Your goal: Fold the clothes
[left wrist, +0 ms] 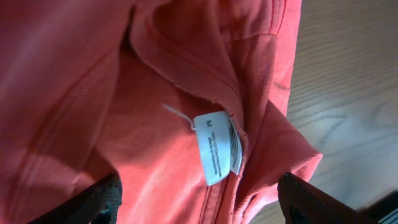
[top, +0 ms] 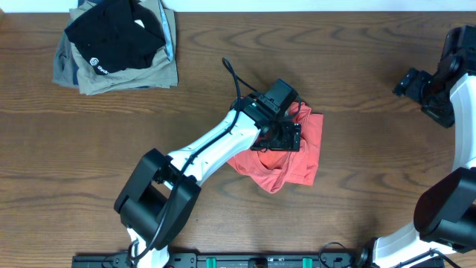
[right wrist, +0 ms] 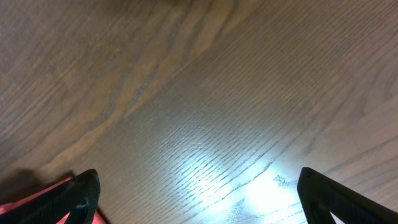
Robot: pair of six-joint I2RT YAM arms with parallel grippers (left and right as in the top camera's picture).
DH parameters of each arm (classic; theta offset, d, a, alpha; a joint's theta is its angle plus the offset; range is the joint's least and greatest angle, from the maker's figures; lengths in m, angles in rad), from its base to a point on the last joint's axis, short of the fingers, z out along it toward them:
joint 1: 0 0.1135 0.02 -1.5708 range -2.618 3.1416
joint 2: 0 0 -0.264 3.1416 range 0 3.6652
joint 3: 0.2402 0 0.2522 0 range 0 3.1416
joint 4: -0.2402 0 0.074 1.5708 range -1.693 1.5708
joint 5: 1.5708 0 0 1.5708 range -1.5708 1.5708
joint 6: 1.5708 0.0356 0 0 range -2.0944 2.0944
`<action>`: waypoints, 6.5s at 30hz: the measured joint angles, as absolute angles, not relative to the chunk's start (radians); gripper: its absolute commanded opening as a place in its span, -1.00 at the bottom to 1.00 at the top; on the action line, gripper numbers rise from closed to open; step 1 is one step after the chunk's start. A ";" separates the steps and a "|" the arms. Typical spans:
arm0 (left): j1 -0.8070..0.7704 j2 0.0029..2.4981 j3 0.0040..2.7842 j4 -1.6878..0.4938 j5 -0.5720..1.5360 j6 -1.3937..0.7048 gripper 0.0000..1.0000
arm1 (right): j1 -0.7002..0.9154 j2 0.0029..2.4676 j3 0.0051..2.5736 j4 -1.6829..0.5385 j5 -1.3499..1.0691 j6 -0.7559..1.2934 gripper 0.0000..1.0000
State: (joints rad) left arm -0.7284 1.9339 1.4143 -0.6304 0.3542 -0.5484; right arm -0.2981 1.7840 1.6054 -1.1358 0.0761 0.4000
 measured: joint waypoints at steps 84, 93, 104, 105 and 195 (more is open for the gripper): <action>-0.879 1.848 1.453 -0.553 0.204 -0.493 0.17 | -0.298 1.784 1.605 -1.136 0.076 0.400 0.98; -0.754 1.851 1.454 -0.527 0.150 -0.533 -0.25 | -0.298 1.784 1.605 -1.136 0.076 0.400 0.98; -0.785 2.050 1.454 -0.383 0.315 -0.553 -0.63 | -0.298 1.784 1.605 -1.136 0.076 0.400 0.98; -0.789 2.063 1.454 -0.373 0.326 -0.553 -0.63 | -0.298 1.784 1.605 -1.136 0.076 0.400 0.98; -1.072 2.080 1.454 -0.222 0.389 -0.428 -0.49 | -0.298 1.784 1.605 -1.136 0.077 0.400 0.99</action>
State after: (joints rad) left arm -1.0721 2.0800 1.4544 -0.2218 0.3893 -0.4282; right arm -0.2981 1.7840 1.6054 -1.1358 0.0769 0.4000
